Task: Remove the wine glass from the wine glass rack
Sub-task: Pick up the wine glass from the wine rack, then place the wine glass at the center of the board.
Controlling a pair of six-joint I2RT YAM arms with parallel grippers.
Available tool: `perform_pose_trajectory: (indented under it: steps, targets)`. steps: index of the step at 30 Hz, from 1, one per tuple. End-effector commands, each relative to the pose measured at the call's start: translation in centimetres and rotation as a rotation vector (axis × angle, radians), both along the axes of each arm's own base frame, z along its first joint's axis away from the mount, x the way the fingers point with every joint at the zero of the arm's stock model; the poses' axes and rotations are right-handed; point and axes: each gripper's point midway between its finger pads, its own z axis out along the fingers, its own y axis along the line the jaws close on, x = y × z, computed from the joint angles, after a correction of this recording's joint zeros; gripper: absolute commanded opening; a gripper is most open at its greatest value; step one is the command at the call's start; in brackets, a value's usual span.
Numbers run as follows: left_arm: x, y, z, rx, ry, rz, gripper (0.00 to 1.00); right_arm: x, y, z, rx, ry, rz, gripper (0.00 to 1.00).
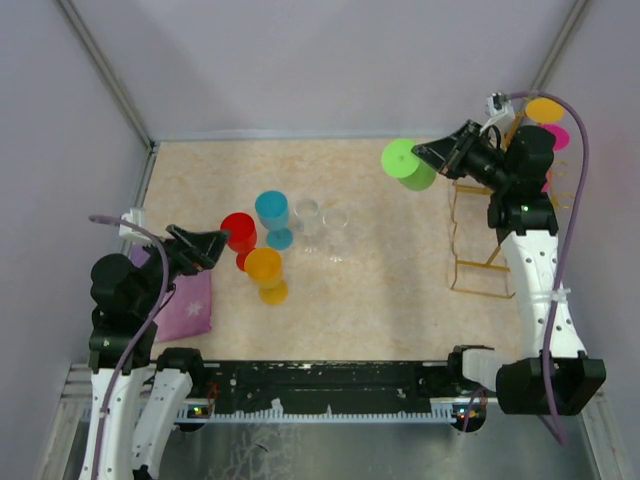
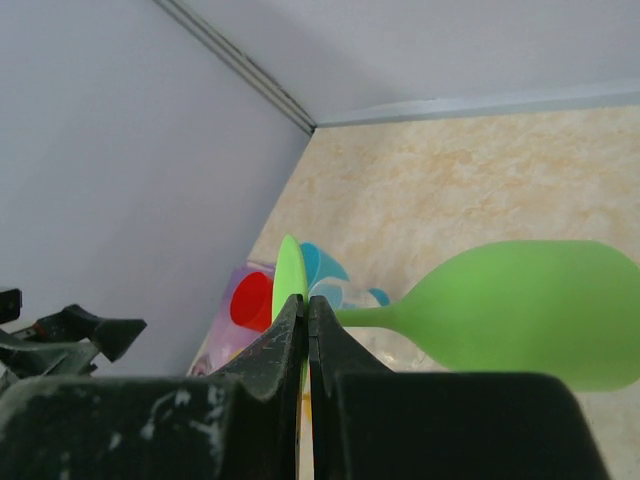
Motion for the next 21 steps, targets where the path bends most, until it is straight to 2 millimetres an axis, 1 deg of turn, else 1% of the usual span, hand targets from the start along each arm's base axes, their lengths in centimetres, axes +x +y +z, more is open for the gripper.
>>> perform_pose_trajectory:
  steps: [1,6,12,15,18,21]
  targets:
    - [-0.7,-1.7,2.7,-0.033,-0.110,-0.114,0.99,-3.7,1.2,2.9,0.000,-0.154,0.089,0.00]
    - [-1.2,-3.5,3.7,-0.056,-0.144,-0.238,0.99,-6.1,2.1,2.4,0.011,-0.178,0.157,0.00]
    - [-1.9,-5.7,4.6,-0.088,-0.159,-0.416,0.99,-8.5,3.2,2.9,0.002,-0.224,0.255,0.00]
    - [-2.2,-6.4,5.3,-0.098,-0.166,-0.478,0.97,-9.8,3.8,3.0,-0.010,-0.248,0.320,0.00]
    - [-2.6,-6.9,6.0,-0.111,-0.178,-0.529,0.97,-10.7,4.6,2.8,-0.018,-0.255,0.376,0.00]
    - [-2.9,-7.5,6.0,-0.125,-0.166,-0.578,0.96,-11.3,5.8,2.4,-0.037,-0.257,0.433,0.00]
